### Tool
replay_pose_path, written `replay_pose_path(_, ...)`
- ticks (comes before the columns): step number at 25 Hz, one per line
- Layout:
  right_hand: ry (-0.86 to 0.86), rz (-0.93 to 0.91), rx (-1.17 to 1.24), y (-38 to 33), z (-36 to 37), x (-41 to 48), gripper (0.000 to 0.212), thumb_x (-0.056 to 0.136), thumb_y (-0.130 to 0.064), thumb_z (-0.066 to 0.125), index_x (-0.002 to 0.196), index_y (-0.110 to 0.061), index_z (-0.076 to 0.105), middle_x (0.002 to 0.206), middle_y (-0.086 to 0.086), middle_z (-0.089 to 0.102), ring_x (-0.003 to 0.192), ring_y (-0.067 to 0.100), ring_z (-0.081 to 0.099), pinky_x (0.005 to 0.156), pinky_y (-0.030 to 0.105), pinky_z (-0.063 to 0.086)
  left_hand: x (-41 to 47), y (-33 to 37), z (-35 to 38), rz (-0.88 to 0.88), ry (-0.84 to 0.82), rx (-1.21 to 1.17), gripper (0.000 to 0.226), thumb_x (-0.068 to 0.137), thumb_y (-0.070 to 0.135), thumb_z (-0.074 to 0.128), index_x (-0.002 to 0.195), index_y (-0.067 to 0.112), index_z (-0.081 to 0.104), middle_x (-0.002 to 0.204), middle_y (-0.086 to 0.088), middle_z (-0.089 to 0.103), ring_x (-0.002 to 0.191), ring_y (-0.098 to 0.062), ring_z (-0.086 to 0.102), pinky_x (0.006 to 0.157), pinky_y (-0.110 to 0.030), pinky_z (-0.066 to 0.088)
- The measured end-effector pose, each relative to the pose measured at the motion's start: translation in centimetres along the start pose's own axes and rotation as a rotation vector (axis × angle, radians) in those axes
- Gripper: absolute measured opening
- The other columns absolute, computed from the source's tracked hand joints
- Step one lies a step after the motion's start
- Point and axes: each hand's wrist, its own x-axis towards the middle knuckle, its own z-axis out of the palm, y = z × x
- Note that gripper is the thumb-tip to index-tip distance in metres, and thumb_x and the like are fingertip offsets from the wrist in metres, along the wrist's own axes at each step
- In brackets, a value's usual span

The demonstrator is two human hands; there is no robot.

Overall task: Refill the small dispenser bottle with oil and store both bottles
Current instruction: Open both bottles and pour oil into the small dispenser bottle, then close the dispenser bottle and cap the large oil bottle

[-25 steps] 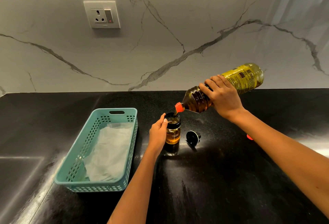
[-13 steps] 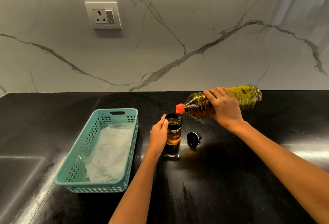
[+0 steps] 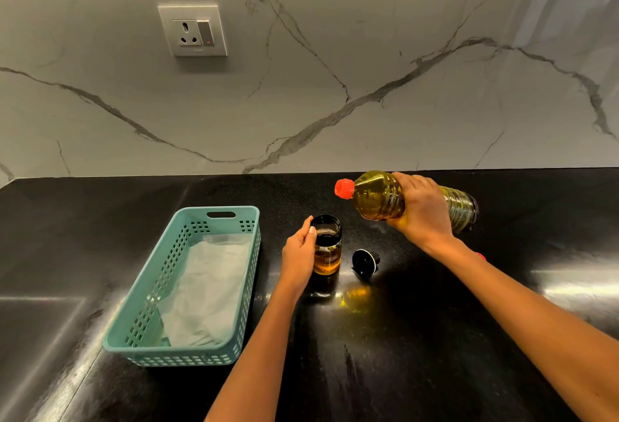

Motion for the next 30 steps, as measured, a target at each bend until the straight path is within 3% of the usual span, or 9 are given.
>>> replay_pose_path(6, 0.060, 0.201, 0.276, -1.0, -1.4, 1.0, 0.071, 0.056, -0.023, 0.087, 0.117, -0.008, 0.053, 0.104, 0.013, 0.065, 0.098, 0.030, 0.060, 0.091, 0.042, 0.046, -0.1, 0.0, 0.1, 0.002, 0.008, 0.019, 0.040, 0.099, 0.020, 0.039, 0.139, 0.015, 0.040, 0.139, -0.007, 0.048, 0.126, -0.012, 0.042, 0.102, -0.024, 0.032)
replay_pose_path(10, 0.135, 0.389, 0.498, -1.4, -1.7, 1.5, 0.071, 0.061, -0.025, 0.086, 0.119, -0.006, 0.049, 0.112, 0.012, 0.063, 0.100, 0.021, 0.059, 0.084, 0.023, 0.042, -0.2, 0.2, 0.1, -0.005, 0.011, 0.011, 0.040, 0.099, 0.019, 0.039, 0.139, 0.014, 0.039, 0.141, -0.007, 0.046, 0.130, -0.014, 0.040, 0.101, -0.023, 0.031)
replay_pose_path(15, 0.163, 0.602, 0.634, -1.1, -0.7, 0.9, 0.074, 0.062, -0.030, 0.085, 0.123, -0.012, 0.048, 0.120, 0.006, 0.060, 0.111, 0.018, 0.056, 0.090, 0.023, 0.040, -0.4, 0.5, 0.1, 0.002, 0.007, 0.013, 0.041, 0.099, 0.019, 0.038, 0.139, 0.014, 0.038, 0.141, -0.006, 0.046, 0.130, -0.014, 0.039, 0.102, -0.024, 0.030)
replay_pose_path(20, 0.163, 0.672, 0.688, -0.1, -0.2, -0.3, 0.071, 0.063, -0.030, 0.085, 0.122, -0.015, 0.048, 0.120, 0.003, 0.059, 0.110, 0.014, 0.054, 0.092, 0.023, 0.039, -0.6, 0.5, 0.2, -0.001, 0.010, 0.010, 0.041, 0.099, 0.019, 0.037, 0.139, 0.014, 0.038, 0.140, -0.005, 0.046, 0.122, -0.006, 0.039, 0.101, -0.022, 0.030)
replay_pose_path(26, 0.187, 0.722, 0.738, 0.5, -0.5, -1.0, 0.071, 0.064, -0.029, 0.084, 0.123, -0.017, 0.047, 0.111, -0.007, 0.054, 0.101, 0.005, 0.049, 0.090, 0.021, 0.037, -0.9, 0.5, 0.6, 0.015, 0.054, 0.009, 0.040, 0.099, 0.019, 0.037, 0.139, 0.014, 0.039, 0.140, -0.004, 0.047, 0.123, -0.007, 0.041, 0.103, -0.022, 0.031)
replay_pose_path(30, 0.087, 0.691, 0.737, 1.2, -0.3, -1.3, 0.086, 0.062, -0.034, 0.084, 0.131, -0.015, 0.037, 0.127, 0.002, 0.051, 0.115, 0.014, 0.049, 0.096, 0.027, 0.039, -1.1, 0.6, 0.8, 0.025, 0.067, 0.013, 0.039, 0.100, 0.019, 0.036, 0.139, 0.014, 0.040, 0.141, -0.004, 0.046, 0.118, -0.002, 0.039, 0.102, -0.021, 0.030)
